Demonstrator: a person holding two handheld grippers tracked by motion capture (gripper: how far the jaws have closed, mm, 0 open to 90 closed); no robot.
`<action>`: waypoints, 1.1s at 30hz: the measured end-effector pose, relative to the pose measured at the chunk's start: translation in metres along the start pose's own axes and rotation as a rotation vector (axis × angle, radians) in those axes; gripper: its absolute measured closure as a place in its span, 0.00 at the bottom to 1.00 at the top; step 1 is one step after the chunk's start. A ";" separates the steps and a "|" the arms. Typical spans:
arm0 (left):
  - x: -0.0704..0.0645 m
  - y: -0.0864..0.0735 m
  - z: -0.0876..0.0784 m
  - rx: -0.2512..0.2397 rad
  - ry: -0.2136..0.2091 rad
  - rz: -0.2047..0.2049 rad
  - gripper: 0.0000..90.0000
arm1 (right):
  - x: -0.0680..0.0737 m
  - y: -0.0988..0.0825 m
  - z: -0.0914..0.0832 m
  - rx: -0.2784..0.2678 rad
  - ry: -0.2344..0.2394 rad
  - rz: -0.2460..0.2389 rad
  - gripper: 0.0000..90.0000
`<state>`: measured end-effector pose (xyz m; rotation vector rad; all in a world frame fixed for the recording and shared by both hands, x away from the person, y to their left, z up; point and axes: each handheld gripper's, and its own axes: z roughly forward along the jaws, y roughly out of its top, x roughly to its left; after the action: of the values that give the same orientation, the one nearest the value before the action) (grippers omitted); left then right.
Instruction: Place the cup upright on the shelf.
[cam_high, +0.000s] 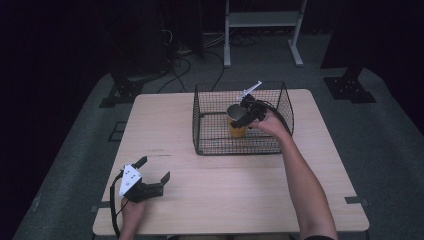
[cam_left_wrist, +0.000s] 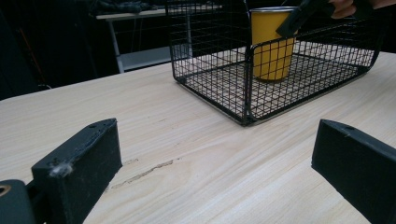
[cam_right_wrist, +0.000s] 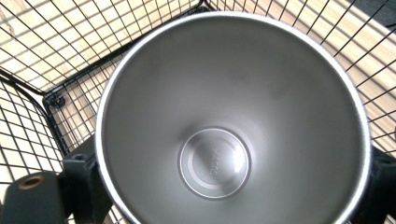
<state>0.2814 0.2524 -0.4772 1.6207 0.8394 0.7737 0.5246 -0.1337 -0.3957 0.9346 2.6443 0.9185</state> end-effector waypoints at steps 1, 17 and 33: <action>0.000 0.000 0.000 0.000 0.000 0.000 0.01 | 0.000 0.000 -0.001 -0.001 -0.001 0.000 0.10; 0.000 0.000 0.000 0.001 0.000 0.003 0.01 | 0.002 0.003 -0.014 -0.054 -0.016 0.025 0.02; 0.000 0.000 0.000 -0.001 0.003 -0.003 0.01 | -0.001 0.005 -0.036 -0.135 -0.008 0.063 0.02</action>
<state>0.2820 0.2526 -0.4772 1.6172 0.8431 0.7751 0.5146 -0.1486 -0.3640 0.9912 2.5225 1.0900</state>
